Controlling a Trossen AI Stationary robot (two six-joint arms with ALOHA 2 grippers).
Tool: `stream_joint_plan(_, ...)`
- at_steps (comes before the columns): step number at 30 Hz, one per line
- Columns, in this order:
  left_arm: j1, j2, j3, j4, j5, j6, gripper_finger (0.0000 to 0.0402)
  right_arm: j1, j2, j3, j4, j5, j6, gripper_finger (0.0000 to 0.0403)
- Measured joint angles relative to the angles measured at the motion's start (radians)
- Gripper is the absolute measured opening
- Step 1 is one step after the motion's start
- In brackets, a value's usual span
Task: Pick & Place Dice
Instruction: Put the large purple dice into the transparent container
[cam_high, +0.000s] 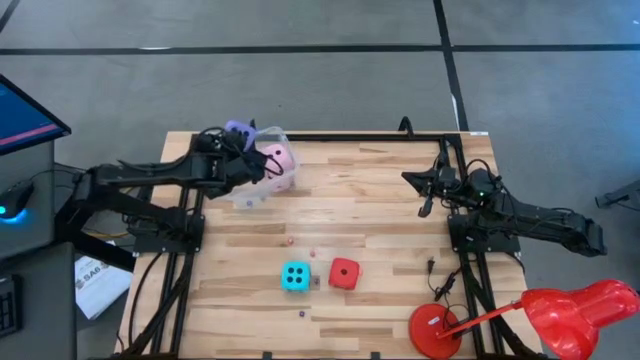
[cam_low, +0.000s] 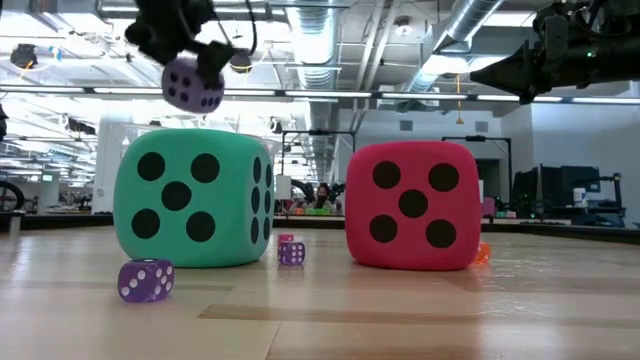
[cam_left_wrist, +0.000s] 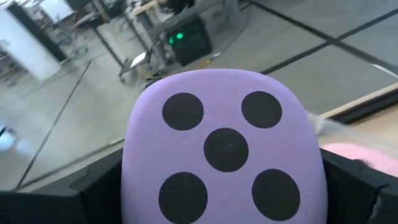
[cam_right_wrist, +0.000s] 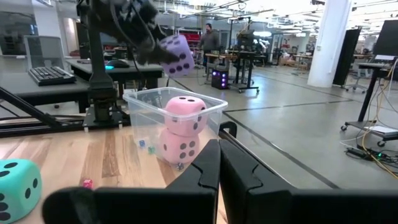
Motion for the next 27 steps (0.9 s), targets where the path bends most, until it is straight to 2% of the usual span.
stream_joint_plan(7,0.089,-0.007,-0.129,0.019,0.063,-0.086,0.0377,0.000,0.000,0.000,0.000,0.000,0.000,0.0000)
stream_joint_plan(14,0.147,-0.007,-0.163,0.071,0.197,-0.088,0.0380,0.000,0.000,0.000,0.000,0.000,0.000,0.0000)
stream_joint_plan(27,0.139,-0.007,-0.199,0.093,0.208,-0.127,0.0394,0.000,0.000,0.000,0.000,0.000,0.000,0.0000)
